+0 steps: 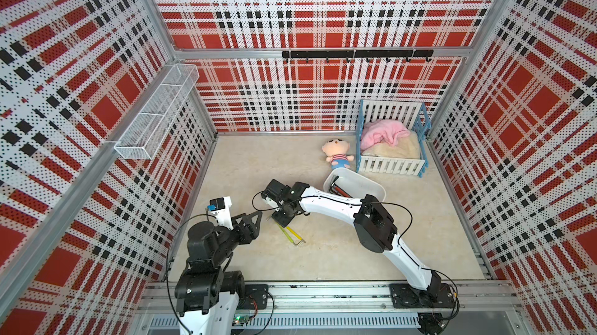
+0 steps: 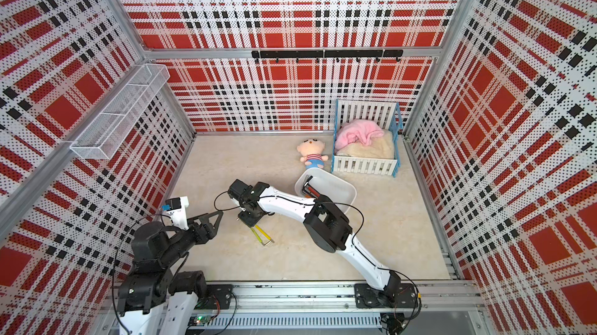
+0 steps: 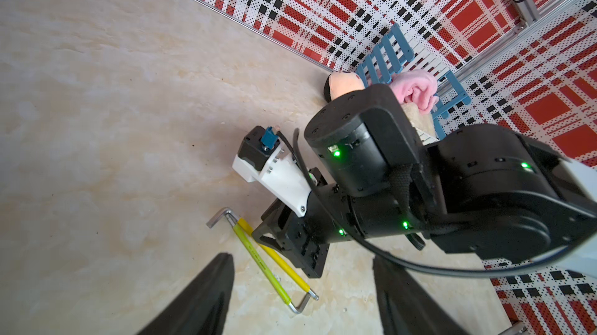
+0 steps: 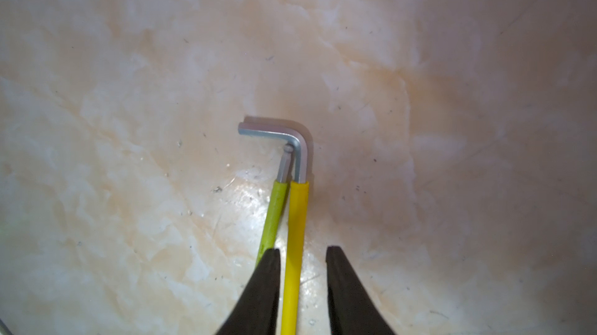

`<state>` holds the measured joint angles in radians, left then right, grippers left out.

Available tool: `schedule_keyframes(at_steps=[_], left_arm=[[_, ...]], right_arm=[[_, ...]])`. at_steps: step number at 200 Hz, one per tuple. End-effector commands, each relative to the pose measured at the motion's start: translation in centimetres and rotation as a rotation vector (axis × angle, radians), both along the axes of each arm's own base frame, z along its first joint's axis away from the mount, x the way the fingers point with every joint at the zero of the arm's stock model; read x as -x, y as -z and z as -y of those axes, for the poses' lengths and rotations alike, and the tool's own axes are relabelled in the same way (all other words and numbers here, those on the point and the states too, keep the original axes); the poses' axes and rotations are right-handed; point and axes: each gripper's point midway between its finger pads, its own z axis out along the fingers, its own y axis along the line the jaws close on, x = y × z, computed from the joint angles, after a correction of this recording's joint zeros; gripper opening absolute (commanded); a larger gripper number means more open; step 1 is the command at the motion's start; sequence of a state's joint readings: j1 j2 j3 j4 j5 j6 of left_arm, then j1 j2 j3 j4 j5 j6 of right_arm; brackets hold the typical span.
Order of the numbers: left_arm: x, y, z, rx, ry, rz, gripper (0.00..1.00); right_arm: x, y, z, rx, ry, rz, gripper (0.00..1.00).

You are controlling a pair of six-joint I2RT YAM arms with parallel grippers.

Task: Put the hex key on the desktop into the storage box
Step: Pick up the Allen key from the center of the board.

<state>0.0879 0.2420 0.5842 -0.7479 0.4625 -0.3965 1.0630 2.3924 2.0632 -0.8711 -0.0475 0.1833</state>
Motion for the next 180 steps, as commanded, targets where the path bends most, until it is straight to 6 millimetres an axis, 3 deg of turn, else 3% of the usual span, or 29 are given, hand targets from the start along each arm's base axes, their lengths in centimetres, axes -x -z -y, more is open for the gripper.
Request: schedule_keyframes(at_steps=[1,66,113,180], left_arm=[[-0.3,-0.2,-0.3,-0.005,-0.014,0.023,0.74],[-0.3,-0.2,-0.3,-0.006,-0.013,0.023,0.73],[-0.3,-0.2,-0.3,-0.006,-0.015,0.023,0.74],[-0.3,-0.2,-0.3,-0.006,-0.012,0.021,0.73]], right_arm=[[0.4,1.9,0.3,0.036,0.007,-0.023,0.30],[0.3,3.1,0.4,0.067,0.017,-0.028,0.28],[-0.5,3.8,1.7,0.151,0.065,-0.003,0.20],[-0.3,6.2,3.3,0.255,0.099,-0.041,0.11]])
